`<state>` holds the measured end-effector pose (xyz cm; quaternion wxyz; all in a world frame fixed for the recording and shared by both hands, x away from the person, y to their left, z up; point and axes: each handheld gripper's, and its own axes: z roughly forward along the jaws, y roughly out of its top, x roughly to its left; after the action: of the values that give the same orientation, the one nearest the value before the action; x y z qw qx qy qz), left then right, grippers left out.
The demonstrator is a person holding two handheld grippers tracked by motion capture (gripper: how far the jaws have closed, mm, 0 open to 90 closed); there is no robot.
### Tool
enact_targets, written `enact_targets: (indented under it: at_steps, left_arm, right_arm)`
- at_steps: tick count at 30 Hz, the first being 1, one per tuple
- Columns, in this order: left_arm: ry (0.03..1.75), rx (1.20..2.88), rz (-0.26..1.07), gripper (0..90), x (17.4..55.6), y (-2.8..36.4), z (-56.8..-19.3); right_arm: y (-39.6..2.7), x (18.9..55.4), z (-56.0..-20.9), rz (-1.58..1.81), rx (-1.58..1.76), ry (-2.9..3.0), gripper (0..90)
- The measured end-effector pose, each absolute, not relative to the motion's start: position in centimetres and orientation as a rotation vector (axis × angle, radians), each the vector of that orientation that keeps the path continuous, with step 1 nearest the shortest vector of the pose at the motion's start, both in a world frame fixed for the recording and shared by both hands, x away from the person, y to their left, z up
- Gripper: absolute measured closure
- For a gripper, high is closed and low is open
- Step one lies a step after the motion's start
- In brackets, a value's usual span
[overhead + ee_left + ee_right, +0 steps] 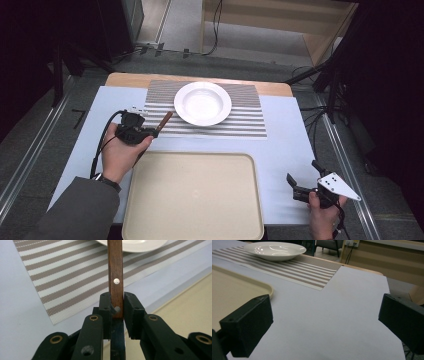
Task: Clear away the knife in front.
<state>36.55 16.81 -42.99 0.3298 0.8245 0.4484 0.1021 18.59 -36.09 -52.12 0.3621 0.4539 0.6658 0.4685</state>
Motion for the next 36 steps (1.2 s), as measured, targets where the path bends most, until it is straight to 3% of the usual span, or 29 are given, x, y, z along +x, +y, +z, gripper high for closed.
enact_targets:
  at_steps: [36]
  left_arm:
    - [1.121, 2.127, 0.210, 76.9, 28.2, 17.4, -44.7]
  right_arm:
    - [-36.0, 18.5, -52.1, 1.203, 1.166, 1.722, 0.0]
